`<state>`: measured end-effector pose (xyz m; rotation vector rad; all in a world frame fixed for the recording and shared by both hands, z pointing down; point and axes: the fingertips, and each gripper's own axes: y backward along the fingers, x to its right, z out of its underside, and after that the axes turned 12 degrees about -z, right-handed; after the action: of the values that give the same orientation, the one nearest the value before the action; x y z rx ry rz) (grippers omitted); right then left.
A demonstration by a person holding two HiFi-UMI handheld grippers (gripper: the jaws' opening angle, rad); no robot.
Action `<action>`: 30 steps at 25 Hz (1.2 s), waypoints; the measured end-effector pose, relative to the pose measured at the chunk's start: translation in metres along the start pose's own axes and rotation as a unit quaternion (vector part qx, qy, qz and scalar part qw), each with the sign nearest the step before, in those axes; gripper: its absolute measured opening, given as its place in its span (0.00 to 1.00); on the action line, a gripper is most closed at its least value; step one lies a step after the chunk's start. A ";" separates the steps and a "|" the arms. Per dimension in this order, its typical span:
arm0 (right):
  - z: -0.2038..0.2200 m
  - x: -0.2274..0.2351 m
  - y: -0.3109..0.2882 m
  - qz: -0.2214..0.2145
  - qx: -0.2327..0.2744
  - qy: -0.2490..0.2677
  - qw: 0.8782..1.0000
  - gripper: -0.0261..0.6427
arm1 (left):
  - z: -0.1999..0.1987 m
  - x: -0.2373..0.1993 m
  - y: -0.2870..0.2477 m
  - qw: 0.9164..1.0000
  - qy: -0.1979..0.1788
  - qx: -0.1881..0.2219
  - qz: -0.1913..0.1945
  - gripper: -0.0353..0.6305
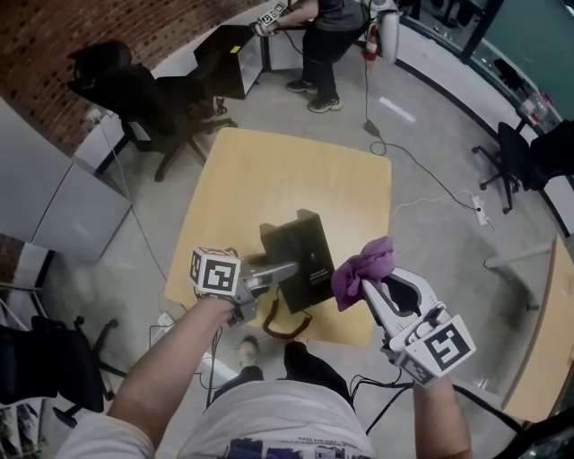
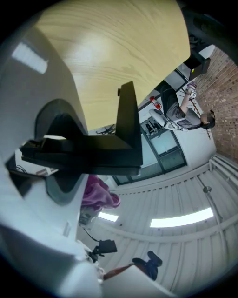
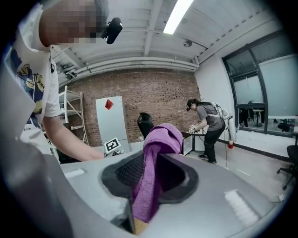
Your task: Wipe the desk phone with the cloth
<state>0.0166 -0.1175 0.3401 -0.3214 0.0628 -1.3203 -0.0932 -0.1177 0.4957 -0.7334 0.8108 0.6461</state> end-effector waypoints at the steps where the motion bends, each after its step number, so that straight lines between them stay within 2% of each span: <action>1: -0.006 -0.001 -0.007 -0.006 0.003 0.006 1.000 0.18 | 0.001 0.006 0.001 1.000 -0.001 -0.003 0.002 0.32; 6: -0.036 -0.008 -0.048 -0.033 0.022 0.038 0.998 0.18 | 0.009 0.023 0.004 1.000 -0.008 -0.019 0.011 0.32; 9: -0.039 -0.012 -0.068 -0.048 0.021 0.044 0.998 0.18 | 0.014 0.030 0.005 0.999 -0.010 -0.027 0.015 0.32; 15: -0.004 -0.024 -0.077 -0.060 -0.019 0.033 0.997 0.17 | 0.012 0.035 0.013 0.999 -0.010 -0.023 0.024 0.32; 25: 0.066 -0.050 -0.035 -0.070 -0.077 -0.006 0.994 0.17 | 0.001 0.038 0.026 0.999 -0.012 -0.001 0.040 0.32; 30: 0.066 -0.053 -0.022 -0.064 -0.085 0.001 0.994 0.17 | -0.005 0.040 0.028 0.999 -0.014 0.004 0.048 0.32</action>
<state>-0.0031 -0.0588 0.4015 -0.4746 0.1590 -1.4464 -0.0949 -0.0967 0.4518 -0.6805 0.8256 0.7369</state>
